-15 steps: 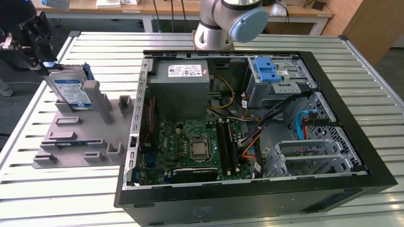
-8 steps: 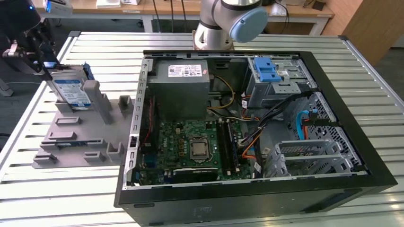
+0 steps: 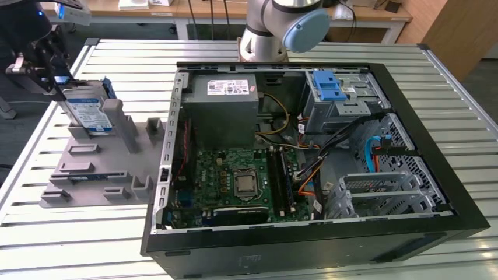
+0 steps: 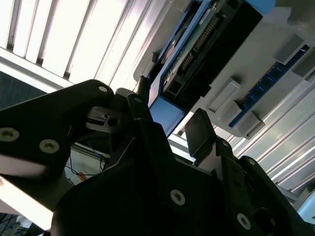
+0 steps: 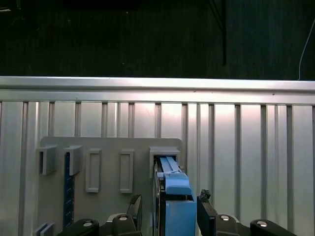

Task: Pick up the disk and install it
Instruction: 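Pick up the disk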

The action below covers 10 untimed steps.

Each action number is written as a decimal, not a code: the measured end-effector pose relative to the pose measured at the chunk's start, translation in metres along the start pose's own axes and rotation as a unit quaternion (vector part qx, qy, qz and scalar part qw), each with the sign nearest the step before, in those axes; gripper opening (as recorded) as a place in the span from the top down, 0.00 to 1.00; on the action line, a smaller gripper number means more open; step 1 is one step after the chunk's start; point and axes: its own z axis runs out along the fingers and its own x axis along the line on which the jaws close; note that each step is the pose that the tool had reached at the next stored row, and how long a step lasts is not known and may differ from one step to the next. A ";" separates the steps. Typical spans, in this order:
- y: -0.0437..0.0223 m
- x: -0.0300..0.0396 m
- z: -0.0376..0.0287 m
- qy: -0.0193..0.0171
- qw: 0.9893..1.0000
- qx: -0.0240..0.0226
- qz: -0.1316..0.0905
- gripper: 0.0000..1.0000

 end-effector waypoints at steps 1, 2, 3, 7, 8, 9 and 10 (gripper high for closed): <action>0.0001 0.0000 0.0018 0.000 1.000 0.000 0.000 0.44; 0.0002 0.0000 0.0036 0.000 1.000 0.000 0.000 0.44; 0.0004 0.0000 0.0053 0.000 1.000 0.000 0.000 0.44; 0.0003 0.0001 0.0085 0.000 1.000 0.000 0.000 0.44; 0.0003 0.0001 0.0092 0.000 1.000 0.000 0.000 0.45; 0.0003 0.0001 0.0100 0.000 1.000 0.000 0.000 0.45; 0.0003 0.0001 0.0107 0.000 1.000 0.000 0.000 0.52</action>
